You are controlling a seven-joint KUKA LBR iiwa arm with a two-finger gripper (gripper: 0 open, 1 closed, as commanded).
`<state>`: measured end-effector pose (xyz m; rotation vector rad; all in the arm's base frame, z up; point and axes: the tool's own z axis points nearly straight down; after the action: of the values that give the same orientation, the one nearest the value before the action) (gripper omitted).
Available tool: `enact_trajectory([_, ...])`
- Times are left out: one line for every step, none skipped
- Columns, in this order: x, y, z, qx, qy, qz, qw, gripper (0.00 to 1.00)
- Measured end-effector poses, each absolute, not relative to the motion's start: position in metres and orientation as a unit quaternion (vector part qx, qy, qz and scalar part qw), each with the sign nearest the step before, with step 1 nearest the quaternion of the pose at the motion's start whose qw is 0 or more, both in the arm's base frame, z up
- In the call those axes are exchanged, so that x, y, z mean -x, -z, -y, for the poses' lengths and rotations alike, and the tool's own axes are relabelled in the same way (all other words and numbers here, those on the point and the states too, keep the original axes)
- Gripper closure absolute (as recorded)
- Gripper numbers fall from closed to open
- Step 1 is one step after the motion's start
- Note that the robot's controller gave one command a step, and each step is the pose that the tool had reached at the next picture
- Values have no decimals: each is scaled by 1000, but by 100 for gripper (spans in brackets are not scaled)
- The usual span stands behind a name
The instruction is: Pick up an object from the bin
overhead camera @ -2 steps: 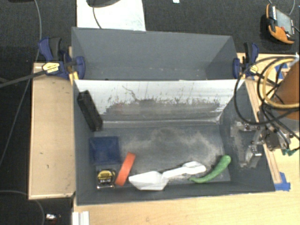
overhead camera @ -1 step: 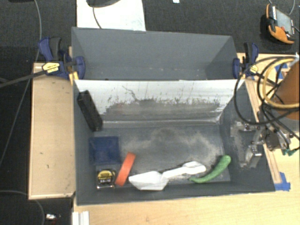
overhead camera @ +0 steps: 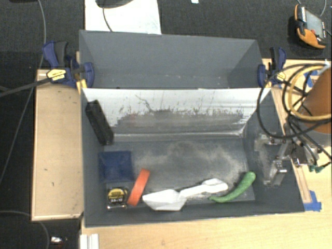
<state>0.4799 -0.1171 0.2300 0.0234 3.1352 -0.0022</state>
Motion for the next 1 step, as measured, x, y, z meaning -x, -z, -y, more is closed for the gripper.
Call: enact_trajectory([-488,-259,105,-21,0,-1000,3,0])
